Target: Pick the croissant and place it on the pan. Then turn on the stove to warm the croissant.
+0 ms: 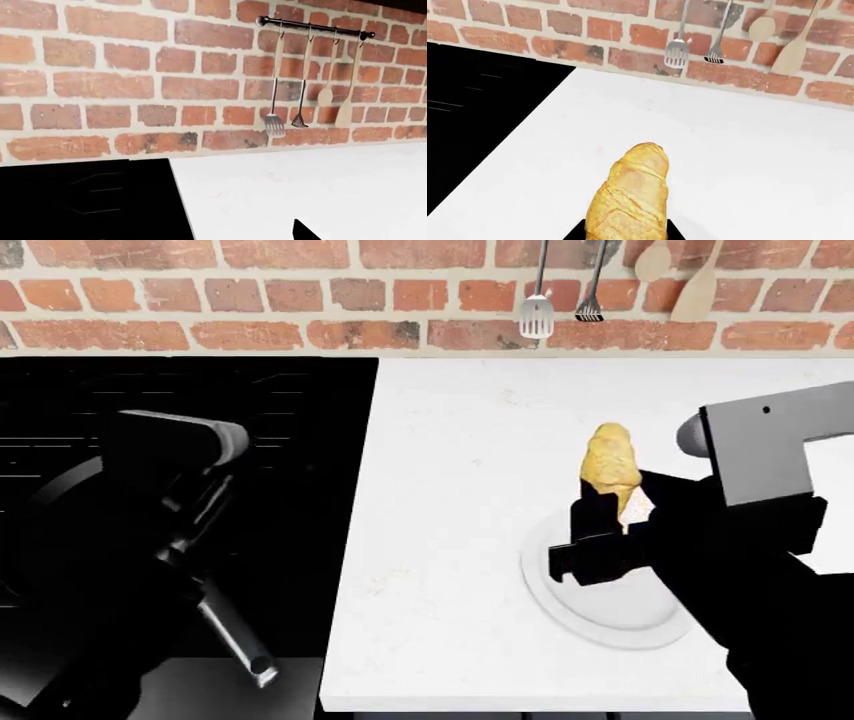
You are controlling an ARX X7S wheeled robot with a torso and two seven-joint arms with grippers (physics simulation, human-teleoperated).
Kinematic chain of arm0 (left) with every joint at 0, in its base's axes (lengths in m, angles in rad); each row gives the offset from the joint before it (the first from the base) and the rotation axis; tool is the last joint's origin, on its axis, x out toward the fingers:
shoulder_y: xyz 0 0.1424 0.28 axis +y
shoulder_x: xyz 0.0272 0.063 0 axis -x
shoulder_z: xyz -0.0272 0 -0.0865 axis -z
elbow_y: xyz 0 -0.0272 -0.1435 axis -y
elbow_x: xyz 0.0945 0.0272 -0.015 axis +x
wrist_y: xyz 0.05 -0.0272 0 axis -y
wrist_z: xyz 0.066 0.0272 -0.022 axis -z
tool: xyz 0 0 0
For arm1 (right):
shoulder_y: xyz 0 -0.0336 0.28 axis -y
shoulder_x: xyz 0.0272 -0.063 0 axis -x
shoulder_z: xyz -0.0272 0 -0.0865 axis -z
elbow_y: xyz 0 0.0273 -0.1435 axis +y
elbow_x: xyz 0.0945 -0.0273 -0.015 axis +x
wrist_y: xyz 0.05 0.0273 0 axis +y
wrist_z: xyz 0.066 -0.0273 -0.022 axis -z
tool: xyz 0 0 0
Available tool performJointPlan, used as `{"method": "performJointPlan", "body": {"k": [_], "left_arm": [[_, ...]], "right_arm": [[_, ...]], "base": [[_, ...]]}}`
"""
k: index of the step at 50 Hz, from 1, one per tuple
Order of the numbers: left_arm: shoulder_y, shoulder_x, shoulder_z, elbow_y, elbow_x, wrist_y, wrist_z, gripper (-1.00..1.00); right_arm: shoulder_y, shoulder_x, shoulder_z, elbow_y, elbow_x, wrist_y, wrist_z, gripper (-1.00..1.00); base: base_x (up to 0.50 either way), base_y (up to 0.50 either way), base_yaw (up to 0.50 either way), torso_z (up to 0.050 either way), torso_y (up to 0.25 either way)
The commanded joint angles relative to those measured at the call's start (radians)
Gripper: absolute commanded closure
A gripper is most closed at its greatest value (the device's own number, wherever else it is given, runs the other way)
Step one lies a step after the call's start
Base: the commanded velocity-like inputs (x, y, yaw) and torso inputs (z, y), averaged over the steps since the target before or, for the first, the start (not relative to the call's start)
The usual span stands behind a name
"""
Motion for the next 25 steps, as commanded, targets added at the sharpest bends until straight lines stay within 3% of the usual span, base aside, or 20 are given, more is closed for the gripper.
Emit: {"method": "performJointPlan", "body": {"k": [1, 15, 25], "left_arm": [[0.054, 0.001, -0.031, 0.034, 0.007, 0.065, -0.002, -1.00], [0.146, 0.005, -0.015, 0.013, 0.113, 0.283, 0.068, -1.00], [0.149, -0.005, -0.022, 0.022, 0.107, 0.303, 0.080, -1.00]], "right_arm": [[-0.119, 0.038, 0.095, -0.155, -0.210, -0.095, -0.130, 1.00], [-0.341, 0.097, 0.174, -0.274, -0.487, -0.248, -0.292, 1.00], [-0.393, 0.121, 0.198, -0.288, -0.515, -0.294, -0.290, 1.00]], "base": [[0.00, 0.00, 0.00, 0.000, 0.000], [0.00, 0.00, 0.00, 0.000, 0.000], [0.00, 0.00, 0.00, 0.000, 0.000]]}}
